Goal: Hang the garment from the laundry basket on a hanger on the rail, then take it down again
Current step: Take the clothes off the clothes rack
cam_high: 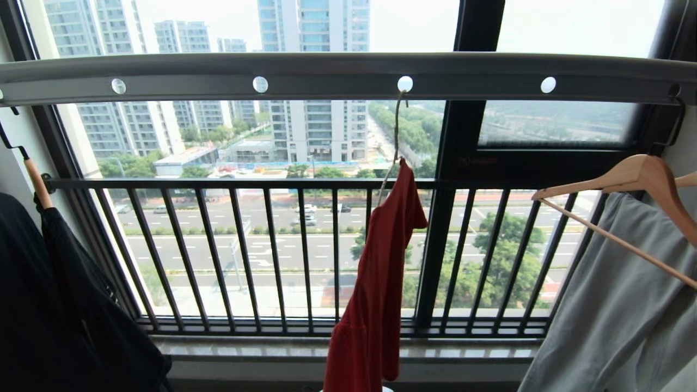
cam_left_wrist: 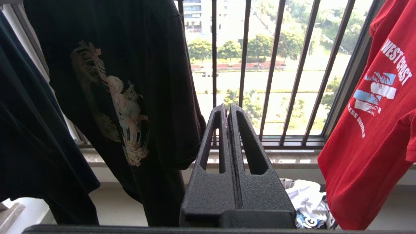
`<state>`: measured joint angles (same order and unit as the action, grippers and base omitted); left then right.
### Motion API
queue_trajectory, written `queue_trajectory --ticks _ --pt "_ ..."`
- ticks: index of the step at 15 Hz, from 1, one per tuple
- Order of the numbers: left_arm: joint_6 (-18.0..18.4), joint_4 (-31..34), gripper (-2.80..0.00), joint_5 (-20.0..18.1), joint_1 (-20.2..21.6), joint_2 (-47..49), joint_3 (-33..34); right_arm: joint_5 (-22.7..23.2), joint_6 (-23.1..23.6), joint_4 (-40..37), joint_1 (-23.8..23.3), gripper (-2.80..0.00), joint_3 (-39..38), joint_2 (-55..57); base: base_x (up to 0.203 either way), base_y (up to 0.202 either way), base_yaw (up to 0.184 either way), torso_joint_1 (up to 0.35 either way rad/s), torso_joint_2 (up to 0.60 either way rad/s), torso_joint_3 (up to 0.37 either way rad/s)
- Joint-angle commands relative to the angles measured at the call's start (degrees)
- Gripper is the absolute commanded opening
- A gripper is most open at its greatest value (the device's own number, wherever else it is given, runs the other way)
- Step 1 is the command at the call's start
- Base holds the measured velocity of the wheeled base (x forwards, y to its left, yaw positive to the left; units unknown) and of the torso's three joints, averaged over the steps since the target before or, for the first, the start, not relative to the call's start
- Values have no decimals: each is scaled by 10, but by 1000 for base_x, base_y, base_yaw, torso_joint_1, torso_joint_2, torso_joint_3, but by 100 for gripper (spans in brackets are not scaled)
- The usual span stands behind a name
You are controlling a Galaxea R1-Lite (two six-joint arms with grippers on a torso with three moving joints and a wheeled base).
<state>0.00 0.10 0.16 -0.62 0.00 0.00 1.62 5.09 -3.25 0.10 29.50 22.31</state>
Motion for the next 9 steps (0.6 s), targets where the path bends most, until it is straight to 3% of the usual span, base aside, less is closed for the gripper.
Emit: queue_trajectory --ticks 1,6,9 --pt "0 0 -280 0 0 1 0 0 -10 -31 0 -280 84 97 0 0 0 0 0 0" --pt "0 0 -280 0 0 1 0 5 -55 -132 5 -280 250 254 0 0 0 0 0 0" --pt "0 0 -280 0 0 1 0 14 -62 -141 45 -280 318 320 0 0 0 0 0 0"
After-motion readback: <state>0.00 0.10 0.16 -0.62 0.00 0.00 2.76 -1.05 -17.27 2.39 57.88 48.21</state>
